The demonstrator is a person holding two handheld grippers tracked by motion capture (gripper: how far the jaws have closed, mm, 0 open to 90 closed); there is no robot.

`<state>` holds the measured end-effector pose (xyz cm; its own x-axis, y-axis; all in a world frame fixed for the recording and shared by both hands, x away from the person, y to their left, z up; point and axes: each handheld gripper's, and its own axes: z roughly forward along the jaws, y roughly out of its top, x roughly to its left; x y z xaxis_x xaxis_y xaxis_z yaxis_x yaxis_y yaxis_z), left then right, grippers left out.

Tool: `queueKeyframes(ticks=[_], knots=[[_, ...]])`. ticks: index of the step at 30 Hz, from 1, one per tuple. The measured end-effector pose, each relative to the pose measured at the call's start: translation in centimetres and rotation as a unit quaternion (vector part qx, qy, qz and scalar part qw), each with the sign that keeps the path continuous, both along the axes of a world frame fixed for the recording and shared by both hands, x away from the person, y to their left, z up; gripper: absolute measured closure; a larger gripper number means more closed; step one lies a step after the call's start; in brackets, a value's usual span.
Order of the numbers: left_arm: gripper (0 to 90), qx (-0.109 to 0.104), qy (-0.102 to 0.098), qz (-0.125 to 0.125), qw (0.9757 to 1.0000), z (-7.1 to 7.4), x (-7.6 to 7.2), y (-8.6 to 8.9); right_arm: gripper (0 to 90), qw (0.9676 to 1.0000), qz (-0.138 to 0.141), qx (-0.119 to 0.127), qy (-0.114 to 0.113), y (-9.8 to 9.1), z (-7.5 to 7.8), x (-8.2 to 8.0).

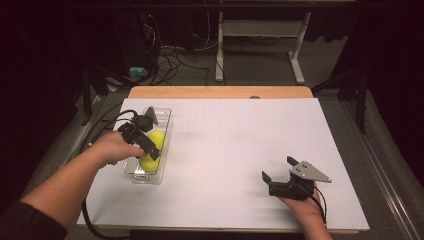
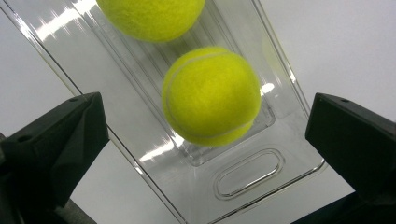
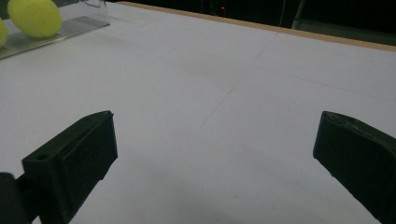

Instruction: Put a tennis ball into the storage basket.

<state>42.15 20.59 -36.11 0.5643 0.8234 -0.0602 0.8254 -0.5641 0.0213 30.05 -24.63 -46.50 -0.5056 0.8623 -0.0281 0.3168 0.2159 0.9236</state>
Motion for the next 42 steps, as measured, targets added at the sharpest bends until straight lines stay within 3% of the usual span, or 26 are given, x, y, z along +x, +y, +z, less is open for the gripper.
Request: queueKeyframes(ticks=[23, 42], knots=[[0.6, -0.009, -0.005, -0.013, 0.9999, 0.1, 0.0, -2.1, 0.0, 1.0000, 0.000, -0.001, -0.001, 0.0, 0.1, 0.0], [0.7, -0.014, -0.009, -0.053, 0.9985, 0.9, -0.2, -7.4, 0.0, 1.0000, 0.000, 0.001, -0.001, -0.1, 0.1, -0.1]])
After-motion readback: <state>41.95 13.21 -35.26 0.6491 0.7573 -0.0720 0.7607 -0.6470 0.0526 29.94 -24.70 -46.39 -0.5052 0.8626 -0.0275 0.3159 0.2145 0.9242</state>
